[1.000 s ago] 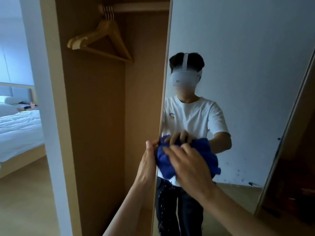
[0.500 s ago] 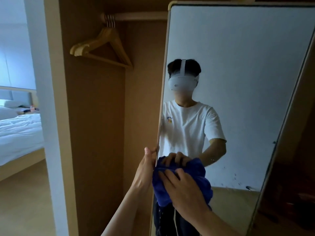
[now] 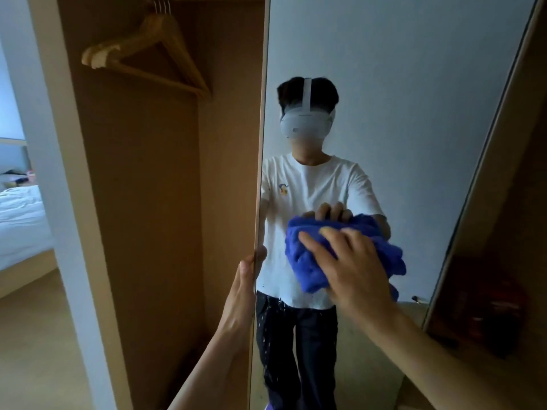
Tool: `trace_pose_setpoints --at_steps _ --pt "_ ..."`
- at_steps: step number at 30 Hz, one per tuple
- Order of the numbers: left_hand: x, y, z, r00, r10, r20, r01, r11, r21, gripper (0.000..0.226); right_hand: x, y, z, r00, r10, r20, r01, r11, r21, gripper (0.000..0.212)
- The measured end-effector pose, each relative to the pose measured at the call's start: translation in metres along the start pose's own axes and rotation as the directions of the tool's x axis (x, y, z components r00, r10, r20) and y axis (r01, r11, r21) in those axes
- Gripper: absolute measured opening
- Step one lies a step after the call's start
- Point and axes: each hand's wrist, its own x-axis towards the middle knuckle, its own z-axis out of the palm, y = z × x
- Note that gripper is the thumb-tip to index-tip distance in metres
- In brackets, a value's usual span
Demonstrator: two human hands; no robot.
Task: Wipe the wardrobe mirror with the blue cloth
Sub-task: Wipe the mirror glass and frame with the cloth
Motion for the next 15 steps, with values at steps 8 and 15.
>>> trace_pose_setpoints --at_steps 8,15 --pt "-0.01 -0.005 0.005 1.0 0.003 -0.007 -0.003 1.0 0.005 0.049 -0.054 -0.023 0.022 0.966 -0.042 0.253 0.02 0.996 0.091 0.073" --pt "-0.011 -0.016 0.006 1.0 0.016 -0.009 -0.016 0.999 0.031 0.049 0.052 -0.005 -0.016 0.996 0.092 -0.005 -0.091 0.992 0.085 0.059"
